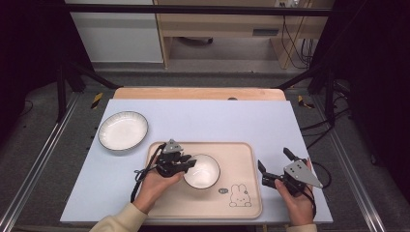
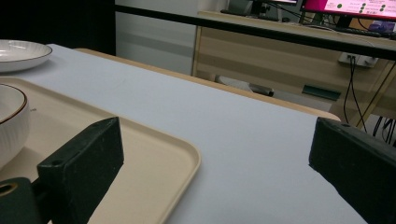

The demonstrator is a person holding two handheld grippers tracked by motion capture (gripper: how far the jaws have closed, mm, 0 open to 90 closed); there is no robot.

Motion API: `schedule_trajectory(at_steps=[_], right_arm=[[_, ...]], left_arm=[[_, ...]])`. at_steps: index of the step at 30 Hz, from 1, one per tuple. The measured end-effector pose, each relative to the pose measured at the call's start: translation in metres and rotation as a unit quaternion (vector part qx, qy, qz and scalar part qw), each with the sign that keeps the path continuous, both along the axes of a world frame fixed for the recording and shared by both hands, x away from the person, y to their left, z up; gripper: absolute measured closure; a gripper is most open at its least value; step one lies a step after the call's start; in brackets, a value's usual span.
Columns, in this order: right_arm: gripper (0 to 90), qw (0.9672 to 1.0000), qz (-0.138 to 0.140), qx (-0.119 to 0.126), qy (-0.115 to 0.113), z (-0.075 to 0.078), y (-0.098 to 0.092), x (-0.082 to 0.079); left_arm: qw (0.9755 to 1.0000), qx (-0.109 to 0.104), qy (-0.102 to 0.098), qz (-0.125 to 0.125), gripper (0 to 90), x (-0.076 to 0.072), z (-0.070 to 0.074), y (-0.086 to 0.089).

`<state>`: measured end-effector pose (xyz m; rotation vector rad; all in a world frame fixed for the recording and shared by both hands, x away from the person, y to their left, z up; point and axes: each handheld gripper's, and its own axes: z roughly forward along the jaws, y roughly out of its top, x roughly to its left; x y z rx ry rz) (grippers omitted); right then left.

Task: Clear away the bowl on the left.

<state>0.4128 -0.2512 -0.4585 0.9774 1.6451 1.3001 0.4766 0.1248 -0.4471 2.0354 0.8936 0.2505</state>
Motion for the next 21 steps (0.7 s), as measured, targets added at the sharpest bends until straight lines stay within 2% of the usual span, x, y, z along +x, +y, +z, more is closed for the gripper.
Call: schedule_trajectory(at_steps=[3, 5, 7, 10, 11, 12, 15, 17, 18, 21], right_arm=[[3.2, 1.0000, 0.001, -0.001, 0.000, 0.000, 0.000, 0.000], [3.2, 1.0000, 0.002, 0.000, 0.000, 0.000, 0.000, 0.000], [3.1, 1.0000, 0.001, 0.000, 0.000, 0.000, 0.000, 0.000], [3.1, 1.0000, 0.001, 0.001, 0.002, 0.000, 0.000, 0.000], [3.1, 1.0000, 0.001, 0.001, 0.002, 0.000, 0.000, 0.000], [3.1, 1.0000, 0.001, 0.001, 0.002, 0.000, 0.000, 0.000], [3.0, 1.0000, 0.001, 0.001, 0.001, 0.000, 0.000, 0.000], [3.0, 1.0000, 0.001, 0.002, 0.002, 0.000, 0.000, 0.000], [3.0, 1.0000, -0.001, 0.003, 0.002, 0.000, 0.000, -0.001], [3.0, 1.0000, -0.003, 0.006, 0.000, 0.000, -0.001, -0.002]], left_arm=[[1.0000, 0.000, -0.004, -0.001, 60.3, -0.001, 0.001, 0.000], [0.9999, 0.006, -0.010, 0.002, 53.2, -0.002, 0.002, 0.001], [0.9999, 0.008, -0.015, -0.002, 51.4, -0.002, 0.003, 0.001], [0.9996, 0.005, -0.027, 0.001, 40.2, -0.004, 0.005, 0.003], [0.9995, 0.003, -0.032, 0.006, 40.2, -0.004, 0.006, 0.003], [0.9993, -0.005, -0.037, 0.007, 32.0, -0.003, 0.008, 0.004], [0.9993, -0.014, -0.036, -0.001, 18.6, -0.003, 0.009, 0.004], [0.9989, -0.021, -0.040, -0.014, 16.0, -0.004, 0.010, 0.005], [0.9983, -0.026, -0.042, -0.031, 9.4, -0.005, 0.012, 0.006], [0.9976, -0.029, -0.053, -0.035, 6.5, -0.008, 0.014, 0.007]])
